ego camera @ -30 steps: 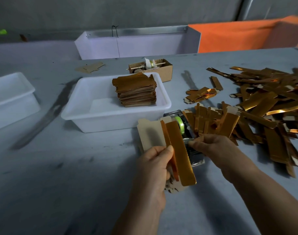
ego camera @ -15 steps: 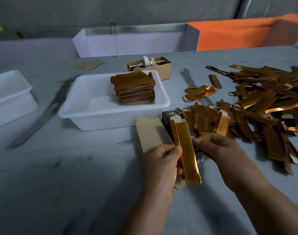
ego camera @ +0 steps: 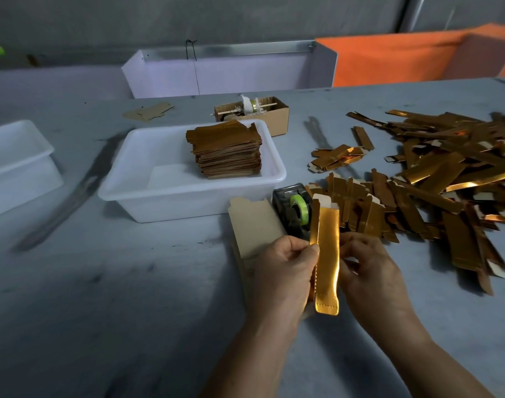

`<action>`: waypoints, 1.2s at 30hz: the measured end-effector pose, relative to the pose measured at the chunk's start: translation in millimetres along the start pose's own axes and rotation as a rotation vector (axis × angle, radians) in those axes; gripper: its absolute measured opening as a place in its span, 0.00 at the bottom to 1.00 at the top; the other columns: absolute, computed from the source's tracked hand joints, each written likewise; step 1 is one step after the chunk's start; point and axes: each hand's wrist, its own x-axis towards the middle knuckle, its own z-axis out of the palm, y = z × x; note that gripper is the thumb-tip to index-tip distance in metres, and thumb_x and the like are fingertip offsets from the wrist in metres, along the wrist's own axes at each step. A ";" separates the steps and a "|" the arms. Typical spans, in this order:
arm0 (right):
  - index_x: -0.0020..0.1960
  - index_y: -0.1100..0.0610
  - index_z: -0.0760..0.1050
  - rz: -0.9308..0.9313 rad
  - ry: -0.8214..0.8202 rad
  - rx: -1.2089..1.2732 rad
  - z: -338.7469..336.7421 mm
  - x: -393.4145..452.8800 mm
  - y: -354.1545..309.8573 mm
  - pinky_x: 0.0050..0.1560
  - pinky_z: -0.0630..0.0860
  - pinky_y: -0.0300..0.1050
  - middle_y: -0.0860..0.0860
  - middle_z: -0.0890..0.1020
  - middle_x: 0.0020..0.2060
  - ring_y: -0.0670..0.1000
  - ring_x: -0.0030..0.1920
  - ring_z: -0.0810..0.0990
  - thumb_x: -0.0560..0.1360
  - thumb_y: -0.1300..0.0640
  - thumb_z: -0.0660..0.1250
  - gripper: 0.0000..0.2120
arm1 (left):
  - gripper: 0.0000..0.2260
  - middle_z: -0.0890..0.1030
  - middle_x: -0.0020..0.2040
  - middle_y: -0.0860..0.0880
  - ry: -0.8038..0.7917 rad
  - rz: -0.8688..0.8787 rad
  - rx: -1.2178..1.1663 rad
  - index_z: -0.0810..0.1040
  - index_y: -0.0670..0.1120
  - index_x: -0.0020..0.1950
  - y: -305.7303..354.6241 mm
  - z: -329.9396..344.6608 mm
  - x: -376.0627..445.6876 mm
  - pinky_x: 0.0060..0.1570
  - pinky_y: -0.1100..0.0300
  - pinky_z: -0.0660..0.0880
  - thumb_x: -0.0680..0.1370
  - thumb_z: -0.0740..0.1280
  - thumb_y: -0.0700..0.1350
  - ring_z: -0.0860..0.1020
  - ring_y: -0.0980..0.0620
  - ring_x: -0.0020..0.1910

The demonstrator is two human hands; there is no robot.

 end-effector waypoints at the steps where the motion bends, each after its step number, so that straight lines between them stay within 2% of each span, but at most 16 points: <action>1: 0.50 0.58 0.79 -0.045 -0.007 -0.101 0.2 0.3 0.7 0.44 0.67 0.28 0.53 0.74 0.61 0.48 0.53 0.73 0.73 0.63 0.68 0.06 | 0.04 0.83 0.33 0.54 0.009 0.002 0.010 0.80 0.48 0.44 0.7 0.4 -0.4 0.31 0.64 0.77 0.78 0.67 0.46 0.80 0.61 0.31; 3: 0.56 0.61 0.78 -0.073 -0.057 -0.240 0.2 -3.4 3.3 0.49 0.71 0.34 0.55 0.73 0.61 0.52 0.57 0.73 0.73 0.63 0.68 0.11 | 0.04 0.83 0.35 0.54 0.012 0.005 0.046 0.80 0.49 0.44 3.0 -0.6 -2.0 0.32 0.64 0.78 0.78 0.68 0.46 0.80 0.59 0.33; 4: 0.56 0.61 0.78 -0.071 -0.053 -0.235 -3.6 -5.4 2.0 0.48 0.72 0.35 0.55 0.73 0.60 0.52 0.55 0.74 0.74 0.63 0.67 0.11 | 0.04 0.82 0.35 0.54 0.010 0.001 0.059 0.80 0.50 0.44 4.7 -1.8 -1.8 0.29 0.65 0.76 0.78 0.68 0.46 0.80 0.60 0.32; 6: 0.49 0.56 0.77 -0.098 0.004 -0.148 -14.8 -10.4 -2.2 0.41 0.69 0.32 0.51 0.75 0.54 0.49 0.48 0.74 0.74 0.62 0.66 0.05 | 0.04 0.81 0.33 0.55 0.009 -0.013 0.083 0.80 0.50 0.43 6.5 -4.4 -0.3 0.25 0.68 0.72 0.77 0.68 0.47 0.77 0.61 0.27; 8: 0.42 0.49 0.73 -0.022 -0.006 0.059 -31.1 -13.0 -3.9 0.38 0.68 0.34 0.46 0.76 0.45 0.48 0.43 0.75 0.75 0.58 0.64 0.05 | 0.04 0.82 0.35 0.53 -0.001 -0.026 0.094 0.81 0.50 0.43 9.6 -5.0 -0.4 0.28 0.66 0.73 0.77 0.68 0.47 0.76 0.60 0.26; 10: 0.39 0.49 0.76 0.144 -0.141 0.447 -50.2 -12.2 -13.3 0.39 0.72 0.39 0.47 0.79 0.38 0.47 0.40 0.79 0.74 0.57 0.64 0.06 | 0.04 0.84 0.39 0.49 -0.027 -0.058 -0.003 0.81 0.47 0.44 11.6 -4.0 -2.0 0.35 0.62 0.79 0.77 0.68 0.44 0.80 0.58 0.29; 12: 0.39 0.48 0.79 0.131 -0.308 0.576 -63.1 -11.1 -23.9 0.37 0.74 0.39 0.46 0.81 0.36 0.45 0.37 0.80 0.72 0.57 0.64 0.07 | 0.03 0.85 0.42 0.46 -0.055 -0.085 -0.094 0.80 0.45 0.44 12.5 -4.0 -5.0 0.44 0.57 0.82 0.77 0.69 0.41 0.84 0.53 0.36; 15: 0.39 0.47 0.81 -0.007 -0.439 0.515 -65.7 -10.4 -34.8 0.35 0.75 0.32 0.45 0.82 0.36 0.42 0.37 0.79 0.71 0.55 0.64 0.07 | 0.01 0.85 0.43 0.45 -0.096 -0.061 -0.110 0.81 0.44 0.45 13.7 -6.4 -11.0 0.46 0.54 0.82 0.76 0.70 0.40 0.85 0.49 0.42; 18: 0.41 0.47 0.81 -0.103 -0.417 0.424 -61.2 -6.4 -38.1 0.37 0.73 0.28 0.42 0.82 0.38 0.39 0.40 0.78 0.73 0.57 0.64 0.08 | 0.05 0.85 0.41 0.46 -0.090 -0.042 -0.115 0.81 0.45 0.42 16.4 -9.8 -15.0 0.41 0.59 0.82 0.76 0.69 0.38 0.85 0.50 0.40; 21: 0.42 0.46 0.79 -0.163 -0.368 0.317 -57.9 -4.6 -39.1 0.38 0.72 0.26 0.39 0.81 0.39 0.38 0.42 0.77 0.74 0.59 0.64 0.10 | 0.04 0.85 0.44 0.44 -0.092 -0.031 -0.104 0.81 0.44 0.43 18.0 -12.3 -18.0 0.42 0.59 0.82 0.77 0.68 0.38 0.85 0.50 0.41; 23: 0.43 0.45 0.79 -0.200 -0.335 0.274 -56.2 -5.8 -40.0 0.40 0.72 0.27 0.40 0.80 0.39 0.37 0.43 0.77 0.74 0.60 0.64 0.11 | 0.05 0.85 0.45 0.43 -0.110 -0.014 -0.111 0.81 0.44 0.43 18.5 -13.5 -19.9 0.42 0.59 0.82 0.77 0.68 0.38 0.85 0.50 0.41; 26: 0.49 0.37 0.74 -0.221 -0.289 0.243 -56.5 -6.6 -39.8 0.41 0.72 0.25 0.40 0.80 0.39 0.34 0.45 0.77 0.73 0.60 0.65 0.16 | 0.04 0.85 0.44 0.42 -0.148 -0.009 -0.138 0.81 0.42 0.44 19.3 -14.3 -22.4 0.44 0.58 0.82 0.77 0.67 0.38 0.85 0.50 0.42; 28: 0.53 0.34 0.68 -0.225 -0.272 0.167 -57.6 -5.7 -39.6 0.40 0.72 0.23 0.39 0.78 0.41 0.34 0.43 0.77 0.73 0.58 0.66 0.19 | 0.04 0.85 0.45 0.43 -0.186 -0.020 -0.135 0.81 0.41 0.48 20.2 -16.4 -22.9 0.50 0.52 0.81 0.78 0.66 0.38 0.85 0.49 0.43; 30: 0.56 0.36 0.63 -0.210 -0.256 0.121 -57.4 -3.9 -40.1 0.37 0.73 0.24 0.41 0.78 0.39 0.35 0.40 0.78 0.73 0.56 0.67 0.21 | 0.06 0.85 0.45 0.43 -0.226 -0.033 -0.133 0.80 0.39 0.50 21.4 -19.3 -23.0 0.54 0.48 0.80 0.79 0.64 0.40 0.85 0.51 0.43; 33: 0.57 0.40 0.62 -0.201 -0.235 0.110 -55.1 -3.0 -41.6 0.35 0.73 0.25 0.42 0.79 0.38 0.35 0.37 0.78 0.72 0.56 0.68 0.21 | 0.09 0.85 0.46 0.45 -0.227 -0.017 -0.089 0.81 0.42 0.50 21.4 -21.4 -23.5 0.55 0.43 0.78 0.78 0.67 0.46 0.85 0.50 0.44; 36: 0.55 0.41 0.61 -0.215 -0.218 0.078 -52.5 -4.0 -42.8 0.35 0.73 0.26 0.43 0.79 0.37 0.37 0.37 0.78 0.72 0.55 0.68 0.20 | 0.08 0.85 0.45 0.43 -0.147 0.023 -0.101 0.81 0.40 0.47 17.2 -18.7 -23.5 0.50 0.50 0.81 0.78 0.67 0.44 0.85 0.47 0.44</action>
